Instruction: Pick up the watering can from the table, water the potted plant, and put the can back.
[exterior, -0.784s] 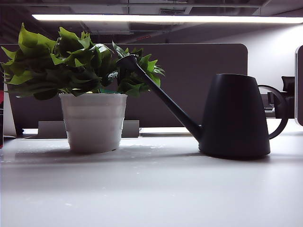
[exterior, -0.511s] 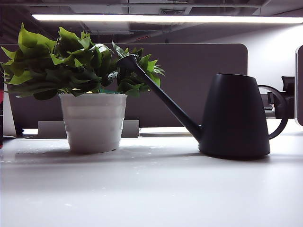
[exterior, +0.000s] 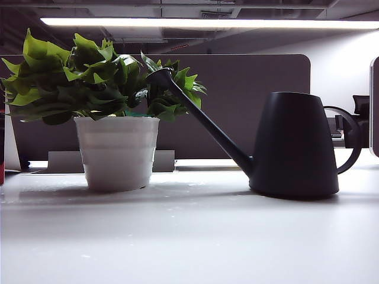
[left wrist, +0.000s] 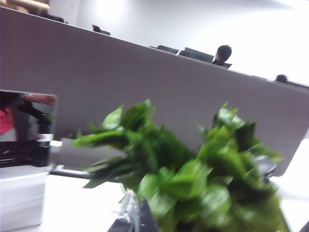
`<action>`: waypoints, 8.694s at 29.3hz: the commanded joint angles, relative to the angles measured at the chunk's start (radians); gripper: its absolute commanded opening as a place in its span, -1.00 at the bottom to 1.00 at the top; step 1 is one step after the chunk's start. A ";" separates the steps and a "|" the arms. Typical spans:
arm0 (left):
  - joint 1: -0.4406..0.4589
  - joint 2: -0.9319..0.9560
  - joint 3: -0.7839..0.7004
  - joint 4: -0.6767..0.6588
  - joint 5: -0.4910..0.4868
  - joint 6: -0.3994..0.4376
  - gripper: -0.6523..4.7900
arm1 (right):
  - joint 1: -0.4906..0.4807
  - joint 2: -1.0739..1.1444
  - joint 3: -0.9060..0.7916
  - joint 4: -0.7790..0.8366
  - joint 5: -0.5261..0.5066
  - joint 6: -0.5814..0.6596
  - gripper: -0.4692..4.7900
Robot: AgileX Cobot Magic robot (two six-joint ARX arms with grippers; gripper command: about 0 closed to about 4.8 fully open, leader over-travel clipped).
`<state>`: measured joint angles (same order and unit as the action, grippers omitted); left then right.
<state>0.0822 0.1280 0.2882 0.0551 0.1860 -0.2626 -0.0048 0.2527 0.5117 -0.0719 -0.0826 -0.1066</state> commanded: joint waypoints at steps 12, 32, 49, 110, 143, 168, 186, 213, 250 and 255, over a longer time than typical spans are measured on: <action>-0.499 0.579 0.419 0.132 -0.025 0.262 -0.78 | 0.021 0.576 0.147 0.146 -0.021 -0.085 1.00; -0.723 0.746 0.482 0.156 -0.043 0.341 -0.78 | 0.026 1.154 0.147 0.459 0.060 -0.130 1.00; -0.723 0.745 0.482 0.050 -0.043 0.337 -0.78 | 0.025 1.469 0.164 0.908 0.091 -0.133 1.00; -0.423 0.979 0.951 -0.675 -0.062 0.383 -0.78 | 0.090 1.340 1.089 0.227 0.107 -0.579 -0.84; -0.423 0.979 0.951 -0.747 -0.081 0.386 -0.78 | 0.188 1.407 1.147 0.316 0.160 -0.826 -0.84; -0.423 0.977 0.952 -0.764 -0.141 0.386 -0.78 | 0.189 1.407 1.152 0.338 0.163 -0.843 -0.84; -0.423 0.965 0.952 -0.764 -0.141 0.386 -0.78 | 0.179 1.407 1.151 0.270 0.194 -0.495 -0.84; -0.423 0.803 0.890 -0.572 -0.091 0.376 -0.78 | 0.176 1.010 0.993 0.225 0.163 0.003 -0.84; -0.685 0.871 0.699 -0.383 0.103 0.409 -0.78 | 0.104 1.311 -0.010 1.345 0.162 0.164 -0.84; -0.686 0.878 0.699 -0.381 0.103 0.409 -0.78 | 0.036 1.374 -0.010 1.360 0.084 0.196 -0.84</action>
<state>-0.6010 1.0004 0.9840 -0.3355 0.2855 0.1425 0.0437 1.6321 0.4904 1.1843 0.0307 0.0349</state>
